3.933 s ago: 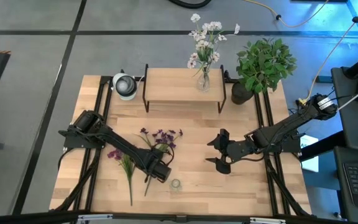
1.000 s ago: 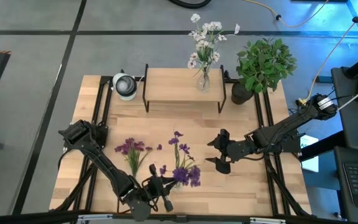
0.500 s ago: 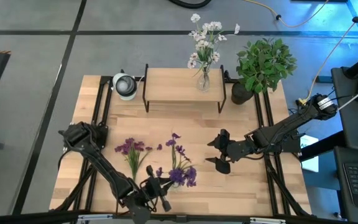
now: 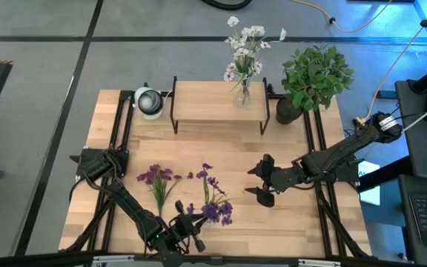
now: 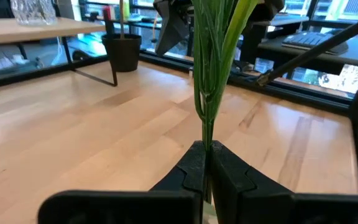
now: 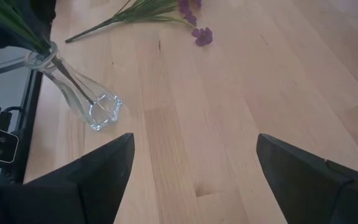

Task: Pick and place flowers into a vace then onto a shelf
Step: Put the right purple flowers into the transparent vase, then put the purple flowers into the transparent vase

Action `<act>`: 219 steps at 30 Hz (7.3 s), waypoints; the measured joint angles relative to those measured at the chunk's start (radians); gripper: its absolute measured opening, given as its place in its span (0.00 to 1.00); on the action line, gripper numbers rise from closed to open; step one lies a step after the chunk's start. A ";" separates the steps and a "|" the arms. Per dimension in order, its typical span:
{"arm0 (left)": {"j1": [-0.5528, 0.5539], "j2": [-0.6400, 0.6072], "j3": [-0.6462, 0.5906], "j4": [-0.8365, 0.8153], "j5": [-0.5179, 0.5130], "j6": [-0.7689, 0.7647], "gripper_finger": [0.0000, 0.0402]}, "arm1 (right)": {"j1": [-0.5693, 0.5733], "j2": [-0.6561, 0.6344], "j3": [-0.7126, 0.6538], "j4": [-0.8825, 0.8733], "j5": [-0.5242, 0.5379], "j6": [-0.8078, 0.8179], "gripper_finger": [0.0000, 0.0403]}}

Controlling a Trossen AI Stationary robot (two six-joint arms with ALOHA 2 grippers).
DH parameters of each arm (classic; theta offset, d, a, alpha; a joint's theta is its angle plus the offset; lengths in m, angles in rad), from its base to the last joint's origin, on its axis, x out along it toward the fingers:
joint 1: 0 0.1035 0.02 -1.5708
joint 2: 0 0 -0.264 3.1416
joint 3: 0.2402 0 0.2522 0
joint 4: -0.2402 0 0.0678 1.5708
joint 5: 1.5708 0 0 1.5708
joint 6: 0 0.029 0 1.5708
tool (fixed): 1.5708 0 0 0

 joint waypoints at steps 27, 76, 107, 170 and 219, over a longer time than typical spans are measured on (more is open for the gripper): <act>-0.026 -0.039 0.000 -0.001 0.005 0.104 0.33 | 0.000 0.000 0.000 0.000 0.000 0.003 0.84; 0.128 -0.296 0.000 -1.403 1.215 -1.058 0.35 | -0.002 0.000 0.000 -0.007 0.056 0.166 0.84; 0.191 -0.210 -0.151 -1.060 1.293 -1.379 0.45 | -0.002 0.000 0.000 -0.008 -0.019 0.023 0.84; -0.081 -0.264 0.153 -1.081 -0.232 -1.043 0.02 | -0.002 0.000 0.000 -0.001 -0.036 0.032 0.84; -0.155 -0.269 0.526 0.364 0.484 1.349 0.02 | -0.002 0.000 0.000 0.047 -0.025 0.079 0.84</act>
